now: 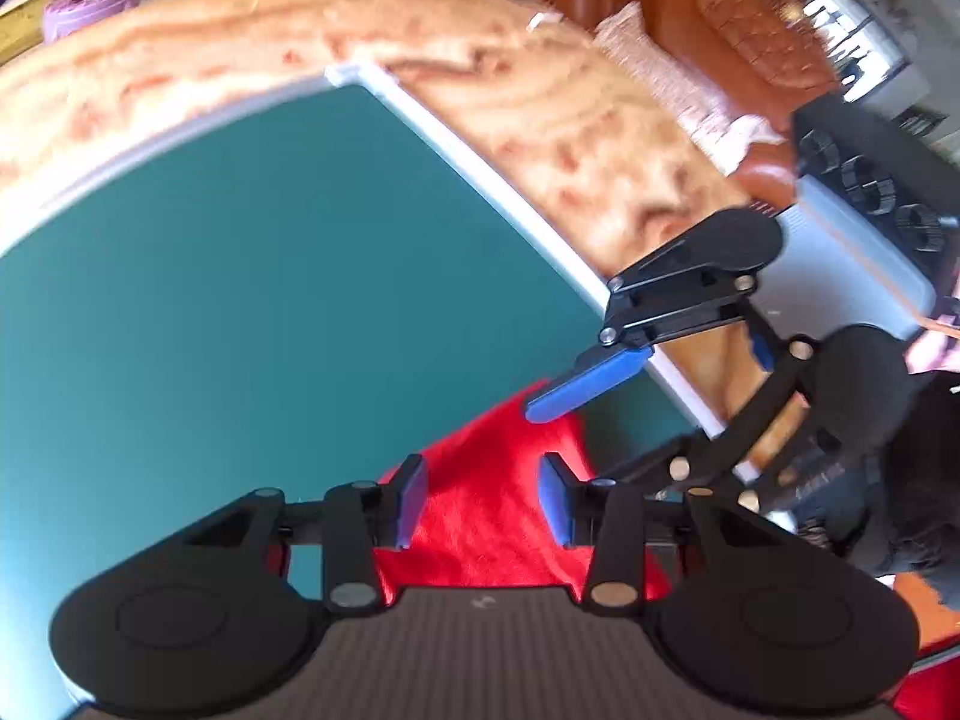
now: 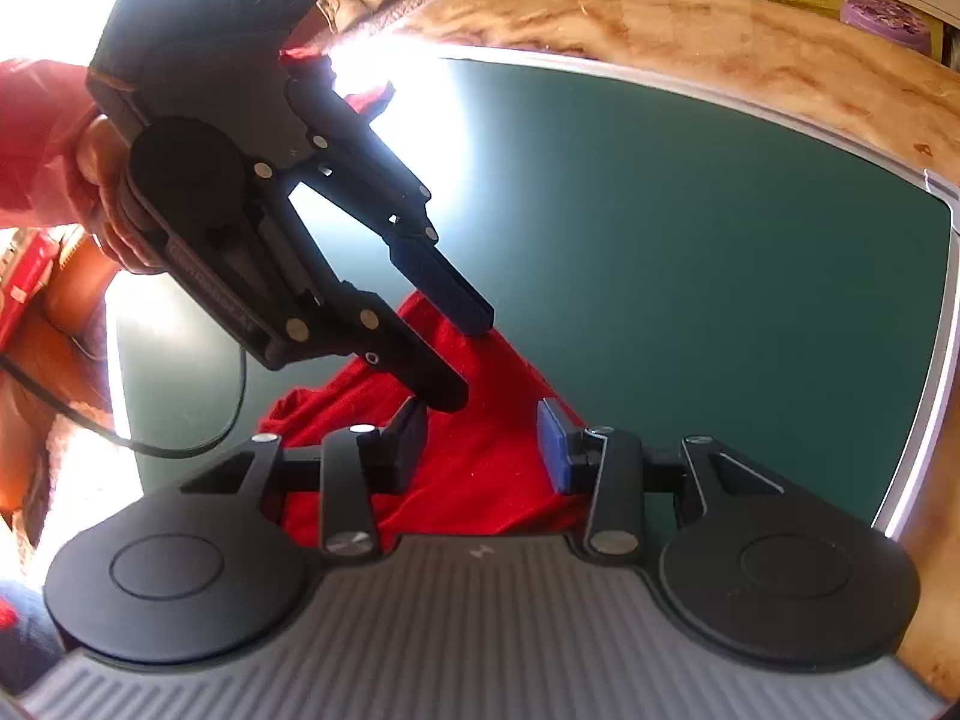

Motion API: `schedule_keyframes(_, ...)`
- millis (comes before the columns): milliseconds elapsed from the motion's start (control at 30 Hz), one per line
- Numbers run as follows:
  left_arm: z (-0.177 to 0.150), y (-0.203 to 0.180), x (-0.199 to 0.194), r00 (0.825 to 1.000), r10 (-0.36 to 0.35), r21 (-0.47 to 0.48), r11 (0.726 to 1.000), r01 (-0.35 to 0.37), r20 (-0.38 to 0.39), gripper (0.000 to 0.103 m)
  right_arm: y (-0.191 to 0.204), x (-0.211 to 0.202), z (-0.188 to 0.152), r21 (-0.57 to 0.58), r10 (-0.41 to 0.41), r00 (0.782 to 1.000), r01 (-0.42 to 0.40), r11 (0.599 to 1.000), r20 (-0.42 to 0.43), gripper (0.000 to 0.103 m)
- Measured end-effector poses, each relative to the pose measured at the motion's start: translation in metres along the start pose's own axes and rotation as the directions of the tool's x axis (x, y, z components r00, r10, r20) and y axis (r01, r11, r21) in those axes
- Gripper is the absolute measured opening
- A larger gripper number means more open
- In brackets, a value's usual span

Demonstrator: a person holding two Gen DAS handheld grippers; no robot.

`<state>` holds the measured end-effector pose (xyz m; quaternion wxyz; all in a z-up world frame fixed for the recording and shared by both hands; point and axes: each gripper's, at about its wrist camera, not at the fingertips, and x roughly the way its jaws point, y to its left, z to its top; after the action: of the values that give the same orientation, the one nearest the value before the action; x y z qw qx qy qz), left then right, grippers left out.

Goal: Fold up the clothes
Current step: 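Lower the folded sweater onto the table and open both tools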

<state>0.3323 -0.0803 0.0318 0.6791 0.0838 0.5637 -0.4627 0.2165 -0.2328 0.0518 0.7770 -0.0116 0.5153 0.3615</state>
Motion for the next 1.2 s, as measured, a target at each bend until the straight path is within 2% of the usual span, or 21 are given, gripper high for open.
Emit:
schedule_keyframes(100, -0.014, 0.004, -0.002, 0.998, 0.018, -0.051, 0.999, -0.015, 0.059, 0.043, 0.001, 0.008, -0.015, -0.015, -0.060, 0.998, 0.060, 0.998, 0.002, 0.046)
schedule_keyframes(167, -0.023, 0.009, 0.002, 0.995, 0.048, -0.042, 0.998, -0.044, 0.085, 0.043, 0.001, 0.006, -0.023, -0.025, -0.063, 0.997, 0.064, 0.998, 0.032, 0.046)
schedule_keyframes(200, -0.027, 0.011, 0.005, 0.994, 0.066, -0.035, 0.997, -0.064, 0.090, 0.043, 0.002, 0.003, -0.027, -0.034, -0.067, 0.997, 0.068, 0.997, 0.043, 0.046)
schedule_keyframes(267, -0.030, 0.013, 0.012, 0.992, 0.081, -0.036, 0.996, -0.078, 0.093, 0.053, 0.004, 0.002, -0.032, -0.038, -0.074, 0.995, 0.077, 0.996, 0.062, 0.046)
schedule_keyframes(500, -0.031, 0.010, 0.011, 0.983, 0.124, -0.074, 0.991, -0.115, 0.136, 0.051, 0.027, -0.010, -0.042, -0.092, -0.139, 0.987, 0.147, 0.985, 0.084, 0.047)
schedule_keyframes(567, -0.035, 0.007, -0.002, 0.978, 0.109, -0.089, 0.992, -0.095, 0.177, 0.051, 0.035, -0.017, -0.042, -0.100, -0.137, 0.986, 0.147, 0.984, 0.094, 0.047)
schedule_keyframes(667, -0.043, -0.002, -0.015, 0.976, 0.068, -0.058, 0.997, -0.057, 0.207, 0.051, 0.049, -0.020, -0.045, -0.171, -0.163, 0.983, 0.176, 0.969, 0.084, 0.047)
schedule_keyframes(733, -0.050, -0.007, -0.011, 0.983, 0.058, -0.027, 0.998, -0.055, 0.176, 0.051, 0.052, -0.013, -0.046, -0.223, -0.178, 0.982, 0.189, 0.956, 0.068, 0.047)
schedule_keyframes(800, -0.058, -0.006, 0.002, 0.988, 0.089, -0.006, 0.996, -0.089, 0.126, 0.050, 0.052, -0.007, -0.049, -0.271, -0.200, 0.978, 0.207, 0.940, 0.054, 0.047)
schedule_keyframes(900, -0.066, 0.003, 0.007, 0.987, 0.084, -0.014, 0.996, -0.083, 0.139, 0.049, 0.046, -0.002, -0.059, -0.320, -0.223, 0.974, 0.221, 0.921, 0.031, 0.047)
schedule_keyframes(1067, -0.065, 0.003, 0.007, 0.986, 0.087, -0.012, 0.996, -0.087, 0.141, 0.048, 0.033, -0.005, -0.067, -0.260, -0.180, 0.984, 0.178, 0.949, 0.017, 0.047)
schedule_keyframes(1200, -0.061, -0.007, -0.008, 0.982, 0.089, 0.003, 0.996, -0.091, 0.165, 0.050, 0.048, -0.012, -0.062, -0.317, -0.237, 0.971, 0.232, 0.920, 0.022, 0.047)
